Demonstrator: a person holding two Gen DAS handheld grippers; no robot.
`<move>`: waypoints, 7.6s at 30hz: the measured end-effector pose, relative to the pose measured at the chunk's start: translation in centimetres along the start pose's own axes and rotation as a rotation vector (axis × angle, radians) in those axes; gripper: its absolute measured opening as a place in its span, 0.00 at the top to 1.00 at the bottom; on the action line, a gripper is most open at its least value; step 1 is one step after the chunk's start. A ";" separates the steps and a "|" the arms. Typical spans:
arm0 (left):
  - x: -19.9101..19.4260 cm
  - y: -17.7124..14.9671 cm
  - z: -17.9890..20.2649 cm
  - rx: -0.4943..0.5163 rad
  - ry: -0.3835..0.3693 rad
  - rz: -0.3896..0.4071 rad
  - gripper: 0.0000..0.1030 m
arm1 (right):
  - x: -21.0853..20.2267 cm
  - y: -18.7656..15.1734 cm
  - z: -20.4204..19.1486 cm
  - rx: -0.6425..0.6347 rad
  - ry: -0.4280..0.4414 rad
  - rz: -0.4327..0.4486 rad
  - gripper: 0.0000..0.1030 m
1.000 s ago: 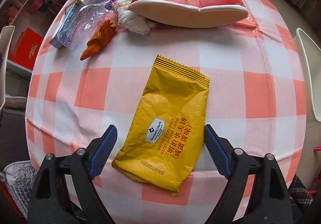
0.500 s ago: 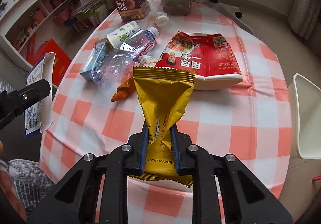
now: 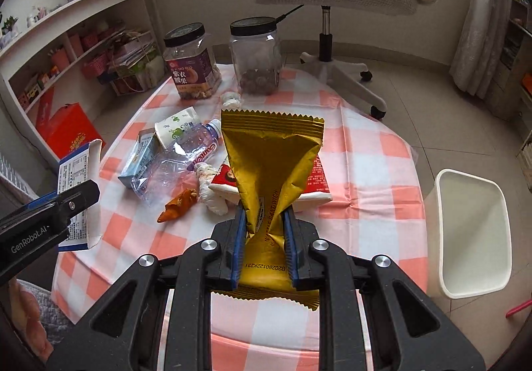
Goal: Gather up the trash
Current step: 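Grasp the yellow snack packet with the right tool while left holds the snack box, then drop the yellow packet and the snack box into the white bin with both tools, then move both open tools back over the table toward the remaining trash, then grasp the orange peel with the left tool while the right tool grasps the red chip bag, then carry the red chip bag and orange peel to the bin and release them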
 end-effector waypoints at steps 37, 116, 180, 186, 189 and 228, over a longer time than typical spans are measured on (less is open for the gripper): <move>1.0 -1.7 13.8 0.229 -0.121 0.063 0.44 | -4.5 0.7 21.0 0.236 -0.318 0.063 0.74; 5.4 2.8 11.3 0.145 0.074 0.018 0.16 | -2.2 3.9 14.4 0.171 -0.406 0.112 0.07; 3.8 5.3 1.2 -0.010 -0.159 -0.053 0.81 | 3.8 5.8 2.0 0.050 0.127 0.001 0.75; 2.7 5.2 2.4 0.002 -0.174 -0.023 0.81 | 2.0 6.2 3.2 0.038 0.090 0.046 0.75; 2.5 5.0 3.2 0.016 -0.181 -0.018 0.81 | 1.1 6.3 4.1 0.043 0.074 0.066 0.75; 1.4 -0.7 24.9 0.241 -0.421 -0.045 0.81 | -8.8 0.3 33.5 0.415 -0.441 0.108 0.44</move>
Point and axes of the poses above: each gripper's, at about its wrist camera, not at the fingertips, and x roughly the way its jaws point, z to its right, y to its top, the point moved 6 cm from there along x, roughly the way its jaws point, and after that the axes turned 1 degree about -y, right-handed, at the moved point
